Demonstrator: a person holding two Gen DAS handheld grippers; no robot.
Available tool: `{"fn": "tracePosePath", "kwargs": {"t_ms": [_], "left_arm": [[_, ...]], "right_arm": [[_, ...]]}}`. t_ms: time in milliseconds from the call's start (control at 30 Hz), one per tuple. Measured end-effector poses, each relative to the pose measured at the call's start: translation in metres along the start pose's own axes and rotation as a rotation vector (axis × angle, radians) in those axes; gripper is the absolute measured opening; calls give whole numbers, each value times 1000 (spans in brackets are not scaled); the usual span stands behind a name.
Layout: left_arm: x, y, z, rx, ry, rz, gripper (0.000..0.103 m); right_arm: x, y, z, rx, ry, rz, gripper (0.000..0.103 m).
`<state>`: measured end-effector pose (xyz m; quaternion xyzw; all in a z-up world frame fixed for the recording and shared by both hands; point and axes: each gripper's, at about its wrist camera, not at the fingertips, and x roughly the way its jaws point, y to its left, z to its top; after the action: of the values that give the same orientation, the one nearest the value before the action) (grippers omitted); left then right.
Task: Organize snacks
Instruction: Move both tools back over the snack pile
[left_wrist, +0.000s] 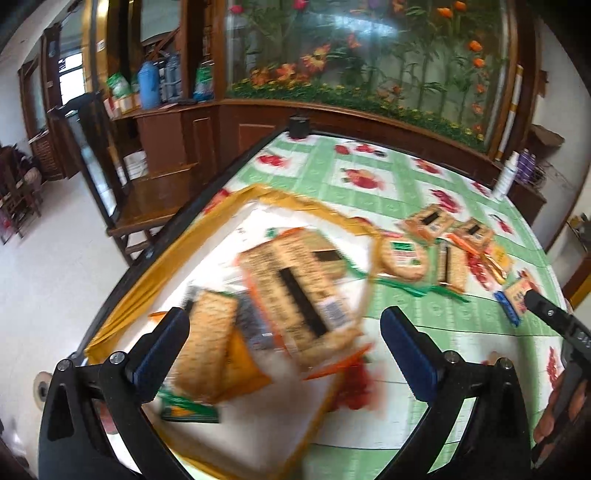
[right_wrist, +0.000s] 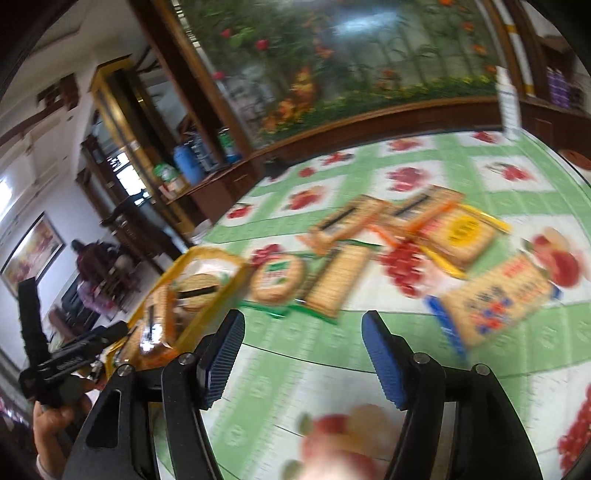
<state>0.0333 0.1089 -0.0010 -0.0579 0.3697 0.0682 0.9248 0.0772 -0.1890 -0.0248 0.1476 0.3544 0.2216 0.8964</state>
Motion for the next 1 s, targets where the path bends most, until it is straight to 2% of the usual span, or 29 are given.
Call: {"fn": "tracePosePath", "kwargs": {"t_ms": [167,467,567,667,800,1000], "left_arm": [[7,-35,1,49,12,-59,103],[20,-93,5,146,37,-143,103],[25,-108,7,175,47,-163,103],[31,-119,10,197,53,-174,103],[44,-136,17,224,65,-186,103],[56,-148,26,230,71,-211,103]], "right_arm": [[-20,-36,-6,38,-17,-72,75],[-36,-85,-5,102,-22,-195,75],[-32,-96,-4,129,4,-229,75],[-28,-102,-5,152,20,-225,76],[-18,-104,-4,162,47,-249,80],[-3,-113,0,211,73,-293,80]]}}
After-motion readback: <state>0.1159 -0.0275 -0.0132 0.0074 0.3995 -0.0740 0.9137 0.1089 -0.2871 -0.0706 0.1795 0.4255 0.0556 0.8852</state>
